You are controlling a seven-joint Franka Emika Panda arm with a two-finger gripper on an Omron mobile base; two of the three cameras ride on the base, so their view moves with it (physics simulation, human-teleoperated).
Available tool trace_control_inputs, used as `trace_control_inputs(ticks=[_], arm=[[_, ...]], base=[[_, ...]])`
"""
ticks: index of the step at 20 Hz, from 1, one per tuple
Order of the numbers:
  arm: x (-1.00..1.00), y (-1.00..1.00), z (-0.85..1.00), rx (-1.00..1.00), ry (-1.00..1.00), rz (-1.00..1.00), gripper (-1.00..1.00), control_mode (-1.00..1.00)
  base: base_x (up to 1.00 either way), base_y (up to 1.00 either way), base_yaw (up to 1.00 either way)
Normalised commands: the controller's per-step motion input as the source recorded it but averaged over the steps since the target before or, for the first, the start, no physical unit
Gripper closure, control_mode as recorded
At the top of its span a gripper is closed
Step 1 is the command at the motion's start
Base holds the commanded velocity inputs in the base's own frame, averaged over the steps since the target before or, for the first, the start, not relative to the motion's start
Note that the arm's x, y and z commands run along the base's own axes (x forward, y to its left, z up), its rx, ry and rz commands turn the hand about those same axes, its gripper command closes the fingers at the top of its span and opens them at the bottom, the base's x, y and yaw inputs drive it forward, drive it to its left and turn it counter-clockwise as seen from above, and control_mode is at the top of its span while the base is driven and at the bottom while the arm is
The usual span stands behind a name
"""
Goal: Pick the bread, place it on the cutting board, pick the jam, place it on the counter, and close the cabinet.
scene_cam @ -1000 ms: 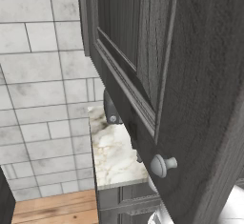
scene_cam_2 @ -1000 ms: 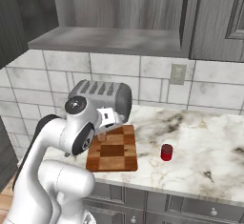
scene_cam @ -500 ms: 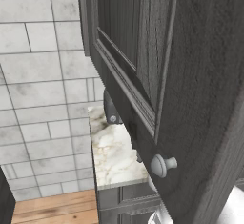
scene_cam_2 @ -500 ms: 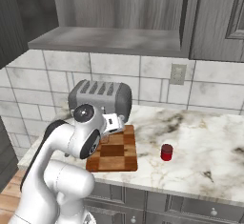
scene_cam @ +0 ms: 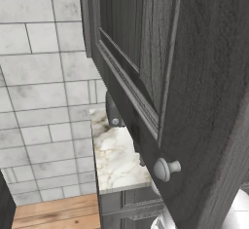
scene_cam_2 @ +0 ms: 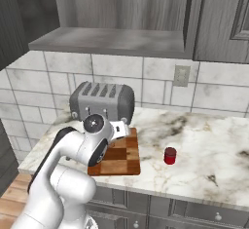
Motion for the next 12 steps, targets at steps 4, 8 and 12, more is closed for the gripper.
trace_control_inputs(ticks=[4, 8, 12], arm=[[0.30, 0.00, -0.29, 0.02, -0.04, 0.00, 1.00, -1.00], [0.25, 0.00, -0.33, 0.01, -0.03, 0.00, 1.00, -1.00], [0.19, 0.00, -0.31, 0.01, -0.01, 0.00, 1.00, -1.00]], base=[[0.00, 0.00, 0.00], [0.00, 0.00, 0.00], [0.00, 0.00, 0.00]])
